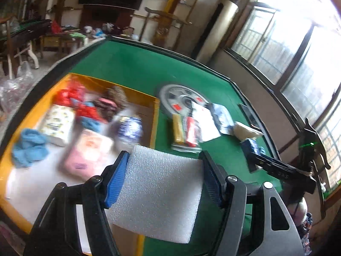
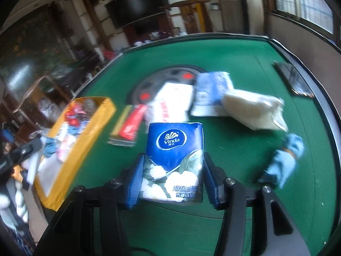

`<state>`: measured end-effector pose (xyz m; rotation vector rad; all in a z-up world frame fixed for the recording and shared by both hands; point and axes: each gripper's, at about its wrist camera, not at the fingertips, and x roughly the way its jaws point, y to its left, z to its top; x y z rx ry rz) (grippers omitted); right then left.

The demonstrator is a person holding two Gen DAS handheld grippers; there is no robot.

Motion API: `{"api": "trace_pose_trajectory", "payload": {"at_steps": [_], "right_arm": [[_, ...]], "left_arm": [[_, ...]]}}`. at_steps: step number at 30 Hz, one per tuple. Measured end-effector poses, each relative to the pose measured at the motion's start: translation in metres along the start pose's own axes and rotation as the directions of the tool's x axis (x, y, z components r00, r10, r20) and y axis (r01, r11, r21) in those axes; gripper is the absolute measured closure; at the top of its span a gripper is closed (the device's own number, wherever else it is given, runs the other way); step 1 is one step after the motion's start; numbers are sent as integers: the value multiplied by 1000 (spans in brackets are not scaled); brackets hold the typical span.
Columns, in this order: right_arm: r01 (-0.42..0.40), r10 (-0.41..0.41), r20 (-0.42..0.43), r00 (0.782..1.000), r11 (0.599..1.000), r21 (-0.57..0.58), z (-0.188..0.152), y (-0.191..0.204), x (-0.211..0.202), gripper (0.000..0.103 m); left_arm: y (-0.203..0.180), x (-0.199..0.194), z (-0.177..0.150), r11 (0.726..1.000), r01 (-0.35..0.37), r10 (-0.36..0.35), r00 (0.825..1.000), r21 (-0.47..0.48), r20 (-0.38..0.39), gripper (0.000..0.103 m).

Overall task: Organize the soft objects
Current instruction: 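Carry foam sheet and Vinda pack into the yellow tray and open both tools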

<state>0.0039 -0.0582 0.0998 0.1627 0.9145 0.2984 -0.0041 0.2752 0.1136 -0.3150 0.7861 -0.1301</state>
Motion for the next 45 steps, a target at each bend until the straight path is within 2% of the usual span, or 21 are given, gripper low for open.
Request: {"api": "trace_pose_trajectory", "payload": {"at_steps": [2, 4, 8, 12, 18, 25, 28, 30, 32, 36, 39, 41, 45], "right_arm": [[-37, 36, -10, 999, 998, -49, 5, 28, 4, 56], [-72, 70, -22, 997, 992, -100, 8, 58, 11, 56], [-132, 124, -55, 991, 973, -190, 11, 114, 26, 56], [-184, 163, -100, 982, 946, -268, 8, 166, 42, 56], [-250, 192, -194, 962, 904, -348, -7, 222, 68, 56], [-289, 171, -290, 942, 851, -438, -31, 276, 97, 56], [-300, 161, -318, 934, 837, -457, -38, 288, 105, 56], [-302, 152, -331, 931, 830, -469, -41, 294, 110, 56], [-301, 137, -346, 928, 825, -479, -43, 299, 116, 55], [-308, 129, -378, 917, 831, -463, -44, 307, 127, 55], [-326, 139, -404, 904, 838, -439, -46, 310, 135, 54], [-325, 141, -403, 904, 839, -436, -44, 311, 136, 54], [-329, 164, -380, 910, 844, -423, -34, 307, 126, 43]], "left_arm": [[34, -9, 2, 994, -96, 97, 995, -43, 16, 37], [69, -12, -2, 982, -163, 163, 987, -99, -7, 37], [120, -5, -8, 954, -231, 224, 973, -193, -58, 37], [142, 9, -15, 942, -248, 228, 967, -227, -110, 33], [151, 6, -14, 942, -202, 185, 979, -269, -87, 31], [164, -5, -12, 934, -120, 110, 993, -337, -50, 26], [169, -18, -14, 929, -81, 84, 996, -360, -8, 26], [170, -27, -13, 932, -67, 86, 996, -357, 37, 19], [171, -33, -12, 935, -42, 73, 994, -353, 76, 19], [184, -42, -15, 909, 34, 18, 992, -415, 122, 19], [185, -55, -16, 911, 10, 58, 986, -411, 153, 19], [182, -63, -17, 918, 0, 74, 982, -397, 173, 19], [177, -74, -18, 931, -22, 100, 975, -365, 197, 19]]}}
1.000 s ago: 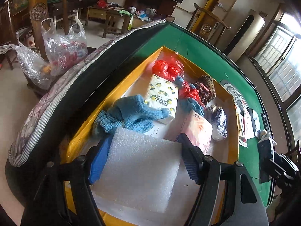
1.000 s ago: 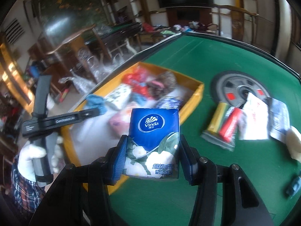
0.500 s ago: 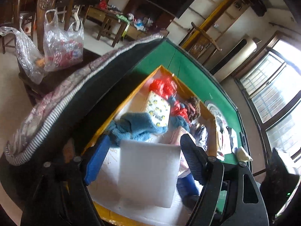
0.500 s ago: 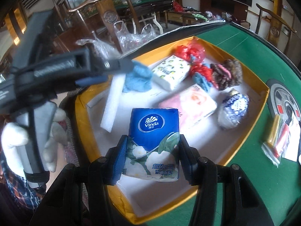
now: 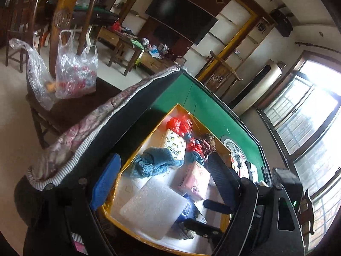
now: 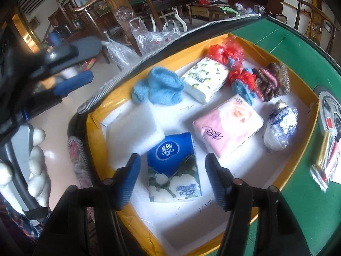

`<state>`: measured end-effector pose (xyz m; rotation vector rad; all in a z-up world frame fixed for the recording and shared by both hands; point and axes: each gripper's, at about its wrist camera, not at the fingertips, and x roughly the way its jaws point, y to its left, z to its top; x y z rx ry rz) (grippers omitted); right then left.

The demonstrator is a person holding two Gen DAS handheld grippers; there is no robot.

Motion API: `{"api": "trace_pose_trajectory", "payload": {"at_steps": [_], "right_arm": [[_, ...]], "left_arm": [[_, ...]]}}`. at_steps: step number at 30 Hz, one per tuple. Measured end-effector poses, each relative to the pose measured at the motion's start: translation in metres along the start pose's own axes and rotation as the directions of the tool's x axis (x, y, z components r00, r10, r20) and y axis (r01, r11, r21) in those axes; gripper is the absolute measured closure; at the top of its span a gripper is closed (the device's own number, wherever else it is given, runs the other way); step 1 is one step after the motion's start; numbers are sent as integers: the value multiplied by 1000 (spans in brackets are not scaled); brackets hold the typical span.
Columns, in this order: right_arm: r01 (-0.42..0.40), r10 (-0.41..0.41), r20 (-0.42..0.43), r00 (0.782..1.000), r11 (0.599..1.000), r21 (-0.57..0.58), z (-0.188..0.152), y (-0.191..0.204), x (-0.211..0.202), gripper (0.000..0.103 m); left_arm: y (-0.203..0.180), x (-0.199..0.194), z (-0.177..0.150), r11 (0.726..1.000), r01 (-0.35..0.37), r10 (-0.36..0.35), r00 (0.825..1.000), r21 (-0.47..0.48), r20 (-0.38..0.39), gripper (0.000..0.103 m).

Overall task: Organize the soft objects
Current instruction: 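Carry foam sheet and Vinda pack into the yellow tray and open both tools, then grasp the white cloth bag with the left tool while the right tool grasps the rolled blue towel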

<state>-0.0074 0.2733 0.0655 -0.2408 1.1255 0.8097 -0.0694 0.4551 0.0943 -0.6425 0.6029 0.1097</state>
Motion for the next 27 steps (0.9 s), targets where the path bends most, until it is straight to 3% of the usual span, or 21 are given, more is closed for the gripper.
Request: {"api": "trace_pose_trajectory", "payload": {"at_steps": [6, 12, 20, 24, 27], "right_arm": [[36, -43, 129, 991, 998, 52, -18, -27, -53, 43], [128, -183, 190, 965, 954, 271, -68, -112, -105, 43], [235, -400, 172, 900, 778, 582, -154, -228, -182, 43], [256, -507, 164, 846, 656, 710, -195, -278, -224, 43], [238, -546, 173, 820, 599, 765, -207, -312, -245, 43]], "left_arm": [[-4, -8, -1, 1000, 26, -27, 999, 15, 33, 19], [-27, -3, -8, 995, 78, -79, 997, 60, 14, 19], [-86, 17, -30, 972, 130, -117, 990, 195, -81, 19], [-118, 22, -45, 942, 212, -179, 973, 261, -142, 19], [-142, 29, -59, 918, 256, -204, 960, 303, -190, 19]]}}
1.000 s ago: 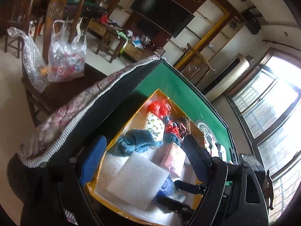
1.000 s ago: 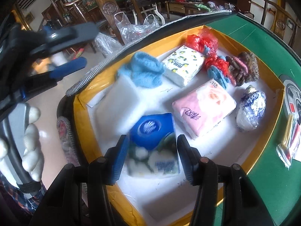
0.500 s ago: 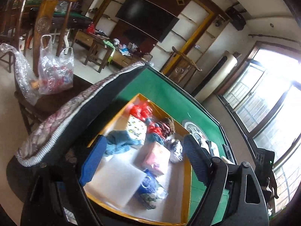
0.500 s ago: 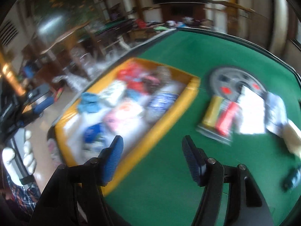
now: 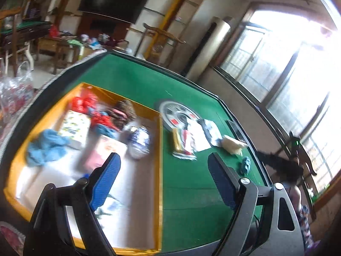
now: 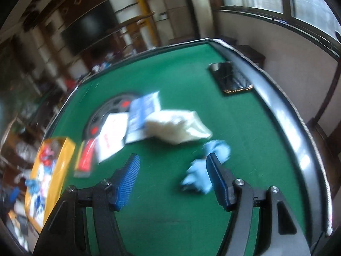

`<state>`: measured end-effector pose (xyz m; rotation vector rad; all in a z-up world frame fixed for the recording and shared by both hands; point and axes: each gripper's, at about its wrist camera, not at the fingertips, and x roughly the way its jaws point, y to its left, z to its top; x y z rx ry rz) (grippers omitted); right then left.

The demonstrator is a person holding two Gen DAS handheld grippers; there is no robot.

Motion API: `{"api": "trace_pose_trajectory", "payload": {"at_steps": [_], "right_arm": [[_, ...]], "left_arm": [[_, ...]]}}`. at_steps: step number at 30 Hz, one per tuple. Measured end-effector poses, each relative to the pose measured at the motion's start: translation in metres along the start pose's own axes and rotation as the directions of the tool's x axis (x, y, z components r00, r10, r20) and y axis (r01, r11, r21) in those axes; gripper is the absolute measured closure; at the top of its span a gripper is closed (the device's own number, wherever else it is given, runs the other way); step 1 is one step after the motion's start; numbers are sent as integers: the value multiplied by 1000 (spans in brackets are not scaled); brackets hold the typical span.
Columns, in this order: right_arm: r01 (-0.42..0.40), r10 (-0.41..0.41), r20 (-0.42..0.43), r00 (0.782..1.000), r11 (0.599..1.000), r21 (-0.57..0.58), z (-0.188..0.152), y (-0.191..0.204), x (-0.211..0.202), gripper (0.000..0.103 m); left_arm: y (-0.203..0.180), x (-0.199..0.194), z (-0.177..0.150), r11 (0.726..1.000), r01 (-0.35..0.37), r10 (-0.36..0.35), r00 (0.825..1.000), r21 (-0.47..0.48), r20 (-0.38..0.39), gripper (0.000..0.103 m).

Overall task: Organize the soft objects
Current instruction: 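Grasp the white cloth bag with the left tool while the right tool grasps the rolled blue towel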

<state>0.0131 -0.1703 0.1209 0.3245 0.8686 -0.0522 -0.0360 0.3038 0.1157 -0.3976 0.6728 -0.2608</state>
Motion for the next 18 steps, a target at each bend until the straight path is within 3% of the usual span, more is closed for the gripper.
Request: {"api": "trace_pose_trajectory", "payload": {"at_steps": [5, 10, 14, 18], "right_arm": [[-1, 1, -15, 1000, 1000, 1, 41, -16, 34, 42], [16, -18, -82, 996, 1000, -21, 69, -13, 89, 42], [-59, 52, -214, 975, 998, -26, 59, -2, 127, 43], [-141, 101, -291, 952, 982, -123, 24, 32, 123, 64]], "left_arm": [[-25, 12, -10, 999, 16, -15, 998, 31, -58, 19], [-35, 6, -16, 999, -13, 16, 998, 44, -64, 19], [-34, 3, -15, 998, -43, 45, 997, 35, -63, 19], [-32, 10, -14, 998, -48, 50, 996, 28, -74, 19]]}}
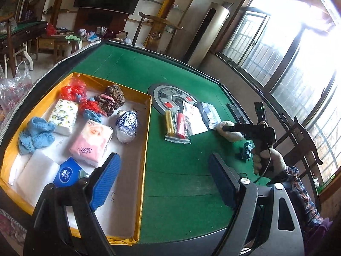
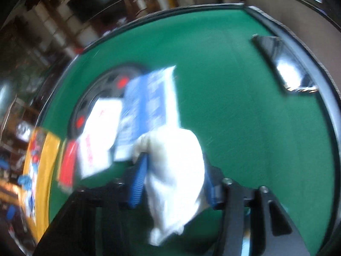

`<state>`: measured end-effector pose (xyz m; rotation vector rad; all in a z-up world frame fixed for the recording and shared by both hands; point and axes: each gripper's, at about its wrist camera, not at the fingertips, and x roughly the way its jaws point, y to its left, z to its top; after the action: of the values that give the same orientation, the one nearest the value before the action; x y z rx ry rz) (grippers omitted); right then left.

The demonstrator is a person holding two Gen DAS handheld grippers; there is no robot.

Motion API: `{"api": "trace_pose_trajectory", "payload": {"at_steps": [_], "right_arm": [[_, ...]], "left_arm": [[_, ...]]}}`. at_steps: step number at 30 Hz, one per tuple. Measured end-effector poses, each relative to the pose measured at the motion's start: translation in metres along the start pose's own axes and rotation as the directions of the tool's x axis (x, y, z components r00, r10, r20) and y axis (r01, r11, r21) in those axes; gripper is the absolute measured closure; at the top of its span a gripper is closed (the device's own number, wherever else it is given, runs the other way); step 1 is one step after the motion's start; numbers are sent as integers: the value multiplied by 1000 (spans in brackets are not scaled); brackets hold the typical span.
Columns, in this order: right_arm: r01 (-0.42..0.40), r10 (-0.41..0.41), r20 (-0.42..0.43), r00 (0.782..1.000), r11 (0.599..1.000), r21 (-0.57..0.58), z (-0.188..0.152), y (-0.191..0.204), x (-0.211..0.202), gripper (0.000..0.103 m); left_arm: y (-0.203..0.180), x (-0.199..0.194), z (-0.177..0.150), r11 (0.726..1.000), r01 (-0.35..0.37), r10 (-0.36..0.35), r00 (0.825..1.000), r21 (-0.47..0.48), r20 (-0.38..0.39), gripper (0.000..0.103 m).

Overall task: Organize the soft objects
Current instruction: 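Grasp the white cloth bag with the left tool while the right tool grasps the rolled blue towel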

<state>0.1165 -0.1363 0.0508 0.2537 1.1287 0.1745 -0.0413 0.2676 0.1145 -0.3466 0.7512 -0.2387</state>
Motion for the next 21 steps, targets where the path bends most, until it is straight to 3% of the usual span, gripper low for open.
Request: {"api": "trace_pose_trajectory", "payload": {"at_steps": [4, 8, 10, 12, 15, 17, 21], "right_arm": [[-9, 8, -11, 1000, 985, -174, -42, 50, -13, 62], [-217, 200, -90, 976, 940, -264, -81, 83, -42, 62], [-205, 207, -23, 978, 939, -276, -91, 82, -69, 61], [-175, 194, 68, 979, 959, -221, -92, 62, -96, 52], [21, -10, 230, 973, 999, -45, -86, 10, -122, 33], [69, -88, 229, 970, 994, 89, -81, -24, -122, 33], [61, -106, 183, 977, 969, 239, -84, -61, -104, 33]], "left_arm": [[-6, 14, -2, 1000, 15, -15, 999, 6, -34, 19], [-17, 24, -5, 999, 39, -37, 997, 26, -70, 19], [-24, 28, -6, 998, 56, -53, 995, 39, -87, 19], [-33, 33, -7, 996, 72, -66, 992, 56, -106, 19], [-48, 43, -7, 992, 95, -84, 988, 82, -127, 19], [-58, 53, -6, 990, 105, -91, 986, 94, -142, 19], [-78, 75, -4, 989, 124, -107, 978, 84, -178, 19]]}}
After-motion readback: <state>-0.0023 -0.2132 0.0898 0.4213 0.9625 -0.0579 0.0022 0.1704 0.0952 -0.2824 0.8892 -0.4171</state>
